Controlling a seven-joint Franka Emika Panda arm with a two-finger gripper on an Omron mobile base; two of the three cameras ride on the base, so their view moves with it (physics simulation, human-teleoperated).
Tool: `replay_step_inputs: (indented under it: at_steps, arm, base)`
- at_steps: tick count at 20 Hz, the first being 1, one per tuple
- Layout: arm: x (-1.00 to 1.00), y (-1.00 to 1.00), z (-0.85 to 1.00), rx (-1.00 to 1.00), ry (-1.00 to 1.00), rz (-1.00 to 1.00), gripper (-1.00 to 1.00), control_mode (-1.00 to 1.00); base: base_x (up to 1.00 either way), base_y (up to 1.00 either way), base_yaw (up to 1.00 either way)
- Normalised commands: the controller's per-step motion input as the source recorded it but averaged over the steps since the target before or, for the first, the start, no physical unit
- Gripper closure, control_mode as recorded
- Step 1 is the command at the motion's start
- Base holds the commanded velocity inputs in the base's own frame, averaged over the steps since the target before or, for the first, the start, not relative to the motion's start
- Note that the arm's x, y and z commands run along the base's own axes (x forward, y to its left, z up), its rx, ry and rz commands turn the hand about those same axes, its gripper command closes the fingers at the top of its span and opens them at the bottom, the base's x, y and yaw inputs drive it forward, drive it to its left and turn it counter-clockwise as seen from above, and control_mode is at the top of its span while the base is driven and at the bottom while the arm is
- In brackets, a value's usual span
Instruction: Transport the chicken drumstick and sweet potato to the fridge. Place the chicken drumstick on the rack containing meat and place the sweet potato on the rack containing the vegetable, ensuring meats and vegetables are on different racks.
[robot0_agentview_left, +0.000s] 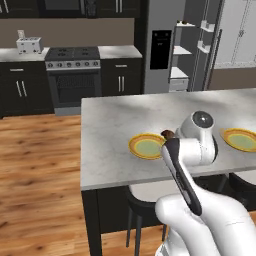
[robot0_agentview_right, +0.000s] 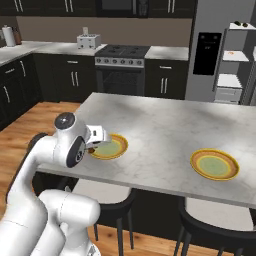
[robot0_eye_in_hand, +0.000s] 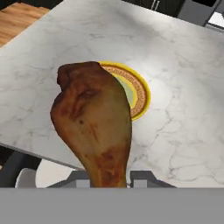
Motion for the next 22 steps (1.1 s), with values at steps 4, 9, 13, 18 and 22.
replay_step_inputs:
  at_steps: [4,9,13,18,22]
  arm:
    - [-1.0,0.0,0.99,0.0,-0.41,-0.08,1.0,-1.0]
    - [-0.91,0.0,1.0,0.07,-0.13,-0.07,1.0,-1.0]
    - [-0.89,0.0,0.74,0.07,-0.04,-0.01,1.0,-1.0]
    - [-1.0,0.0,0.3,0.02,-0.28,0.0,1.0,-1.0]
    - [-1.0,0.0,0.5,0.03,-0.27,0.0,1.0,-1.0]
  base:
    - [0.0,0.0,0.0]
    - [0.0,0.0,0.0]
    - [0.0,0.0,0.0]
    - [0.0,0.0,0.0]
    - [0.0,0.0,0.0]
